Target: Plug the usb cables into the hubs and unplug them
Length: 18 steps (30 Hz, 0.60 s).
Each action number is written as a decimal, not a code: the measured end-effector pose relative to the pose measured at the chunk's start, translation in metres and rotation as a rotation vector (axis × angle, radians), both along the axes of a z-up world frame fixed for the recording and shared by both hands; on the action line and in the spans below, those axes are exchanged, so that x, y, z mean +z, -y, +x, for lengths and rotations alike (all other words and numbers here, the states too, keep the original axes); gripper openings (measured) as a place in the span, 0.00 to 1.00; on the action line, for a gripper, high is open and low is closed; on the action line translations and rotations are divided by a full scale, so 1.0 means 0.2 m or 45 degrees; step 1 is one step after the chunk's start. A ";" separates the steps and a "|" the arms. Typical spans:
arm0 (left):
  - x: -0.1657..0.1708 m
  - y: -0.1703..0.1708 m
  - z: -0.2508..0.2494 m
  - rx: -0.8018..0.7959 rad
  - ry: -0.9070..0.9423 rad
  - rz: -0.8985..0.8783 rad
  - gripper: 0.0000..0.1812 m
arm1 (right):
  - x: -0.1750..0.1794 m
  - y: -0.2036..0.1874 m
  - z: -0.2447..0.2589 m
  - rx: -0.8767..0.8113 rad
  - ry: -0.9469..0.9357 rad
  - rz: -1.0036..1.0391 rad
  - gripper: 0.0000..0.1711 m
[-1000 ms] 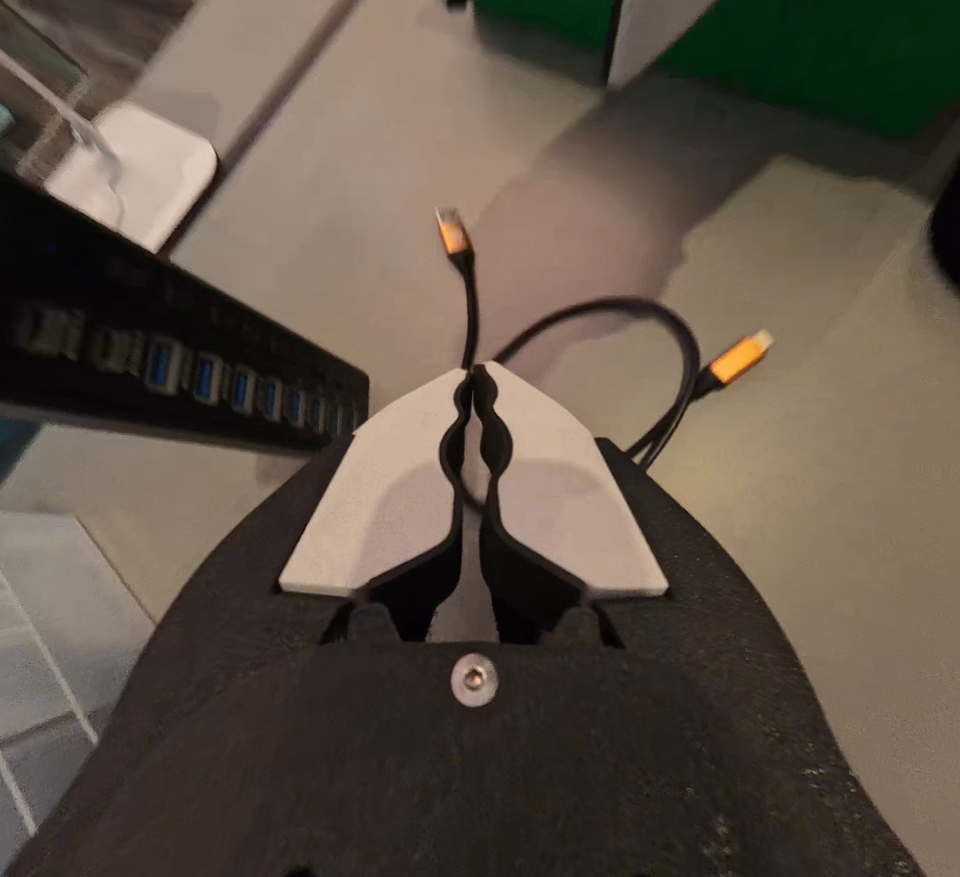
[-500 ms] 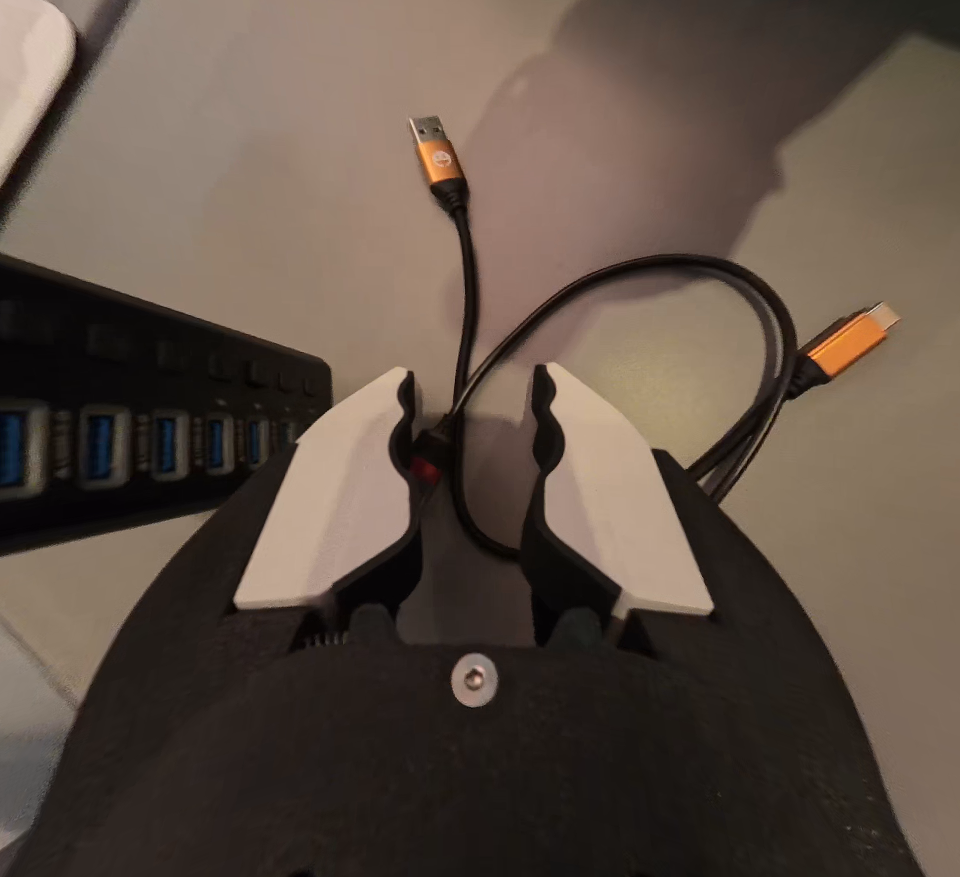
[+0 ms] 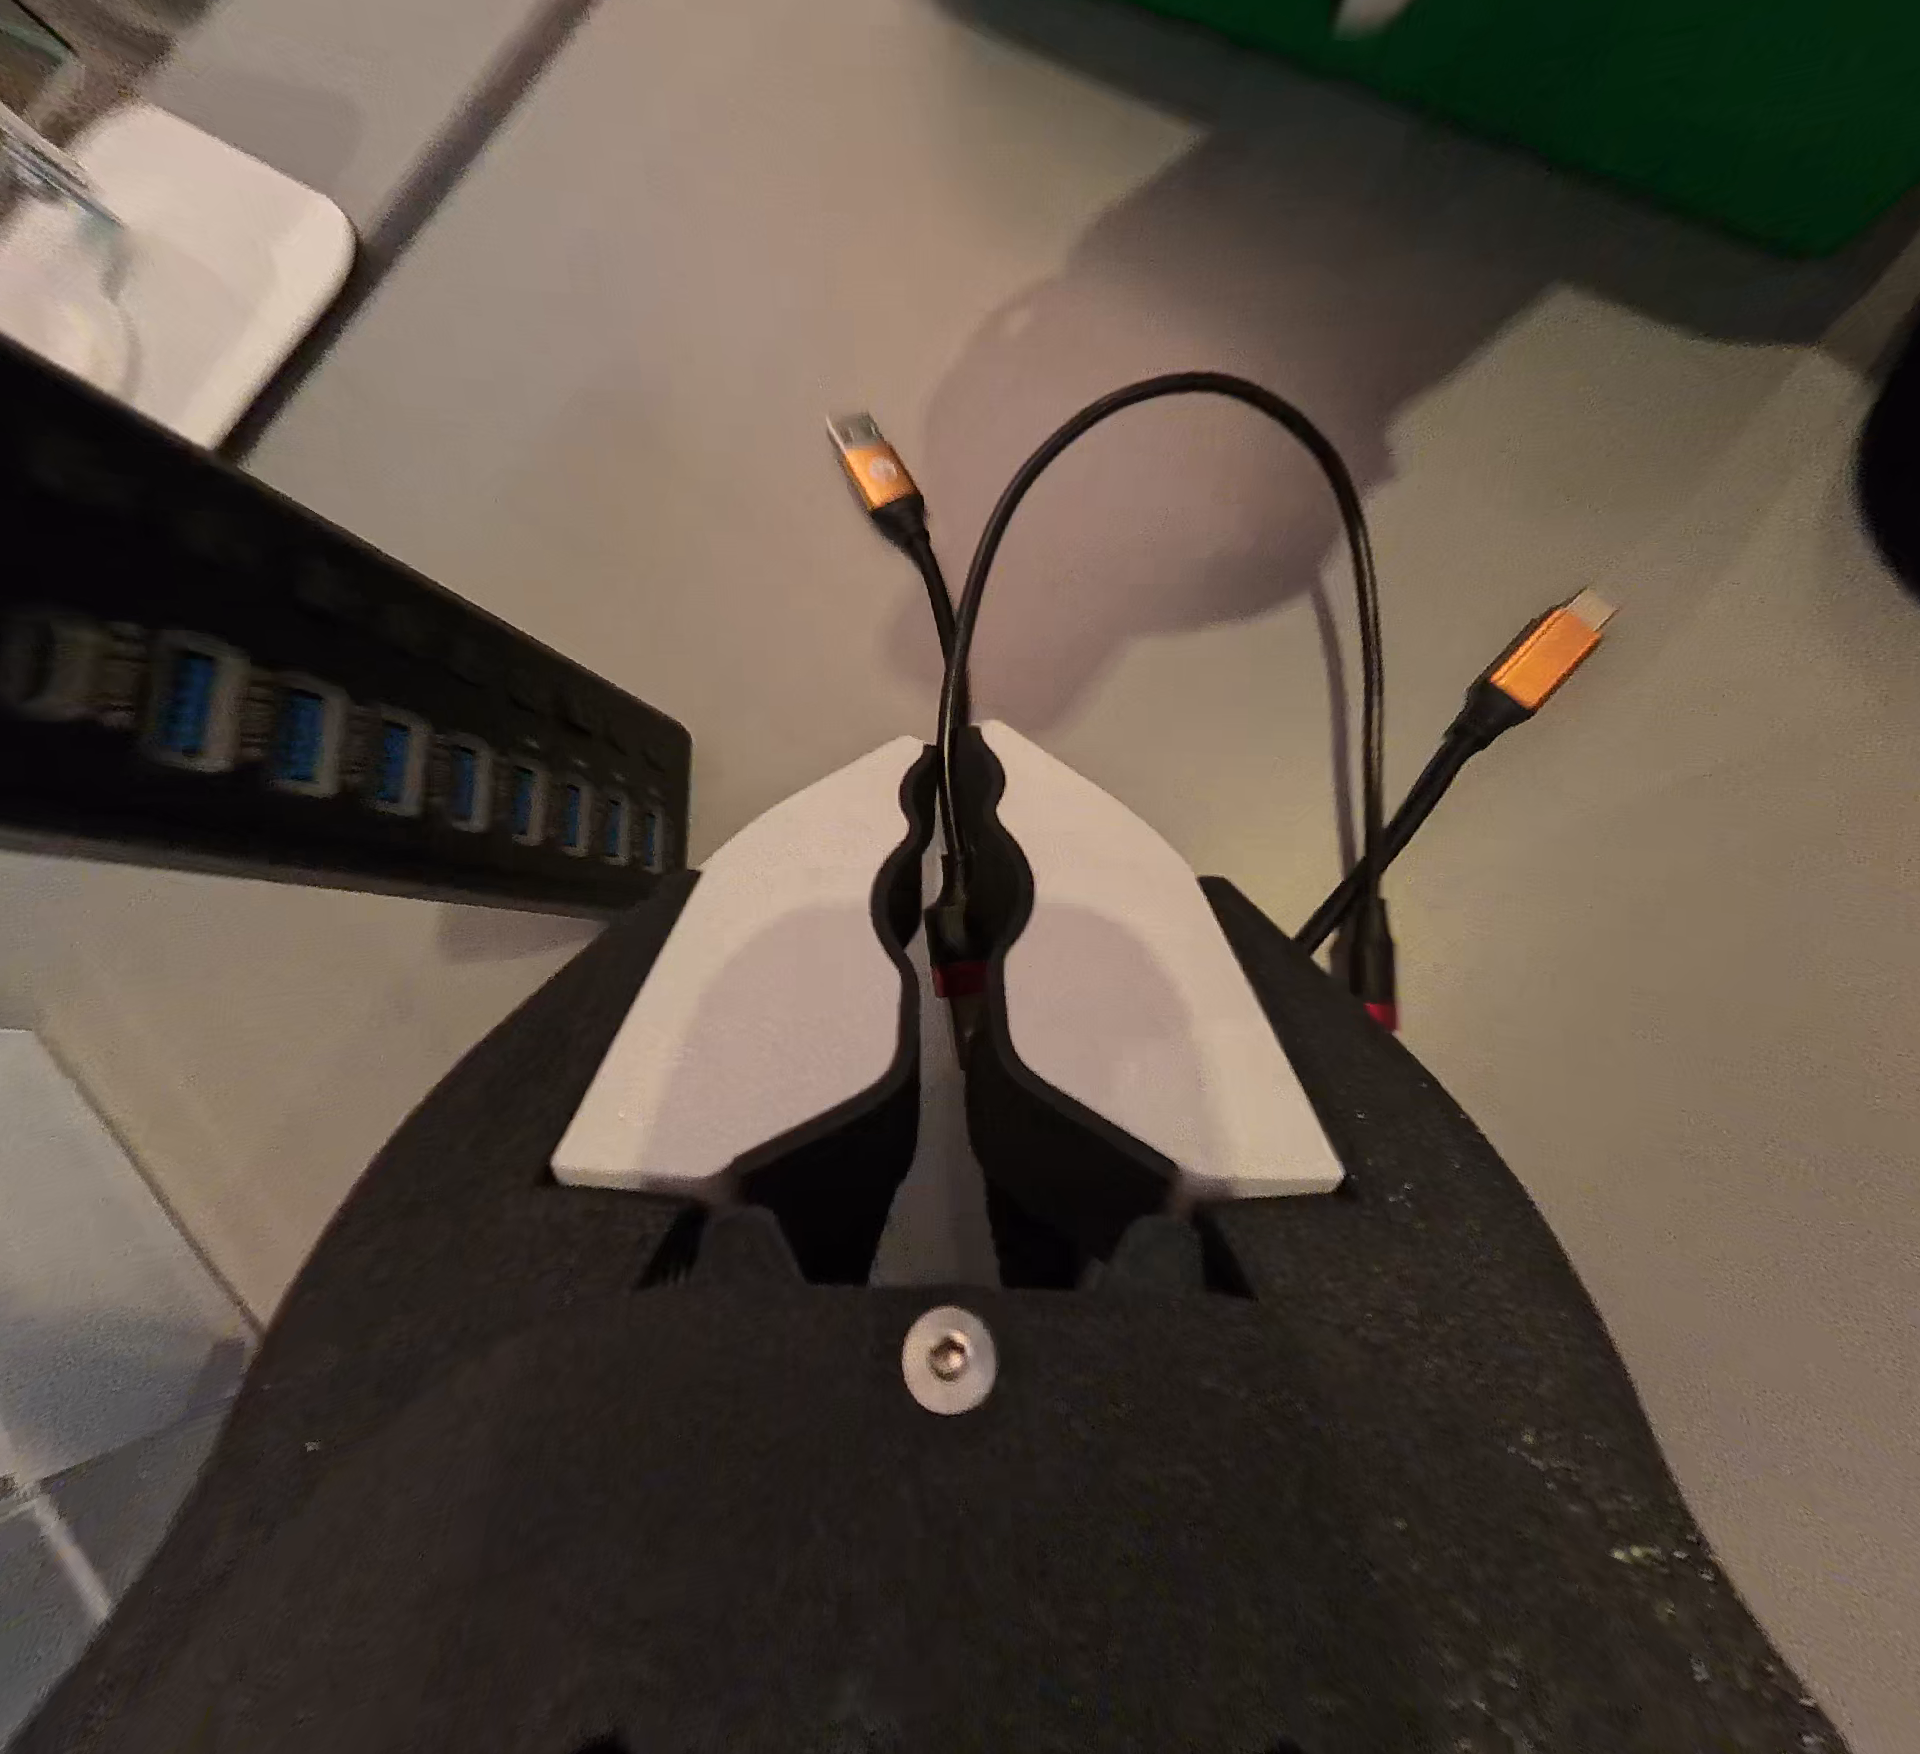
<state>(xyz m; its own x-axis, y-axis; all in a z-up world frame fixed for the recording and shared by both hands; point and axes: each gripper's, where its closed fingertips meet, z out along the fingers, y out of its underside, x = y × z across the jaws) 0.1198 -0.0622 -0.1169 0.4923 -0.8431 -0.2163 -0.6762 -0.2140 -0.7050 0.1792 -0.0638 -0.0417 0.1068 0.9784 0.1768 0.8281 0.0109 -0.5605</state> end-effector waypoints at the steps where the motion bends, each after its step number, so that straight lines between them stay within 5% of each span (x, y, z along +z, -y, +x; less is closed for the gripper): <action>1: 0.05 0.01 0.00 0.000 0.031 0.025 0.02 | 0.00 0.00 -0.01 0.005 -0.008 -0.004 0.22; 11: 0.38 0.13 0.06 -0.065 0.113 0.204 0.02 | 0.03 0.08 -0.15 0.167 -0.010 0.045 0.22; 14: 0.44 0.14 0.08 -0.070 0.148 0.219 0.02 | 0.03 0.09 -0.17 0.200 0.016 0.063 0.02; 16: 0.46 0.14 0.07 -0.046 0.179 0.217 0.02 | 0.07 0.10 -0.18 0.208 -0.025 0.074 0.02; 18: 0.51 0.15 0.06 -0.022 0.280 0.206 0.16 | 0.12 0.11 -0.17 0.218 -0.055 0.129 0.02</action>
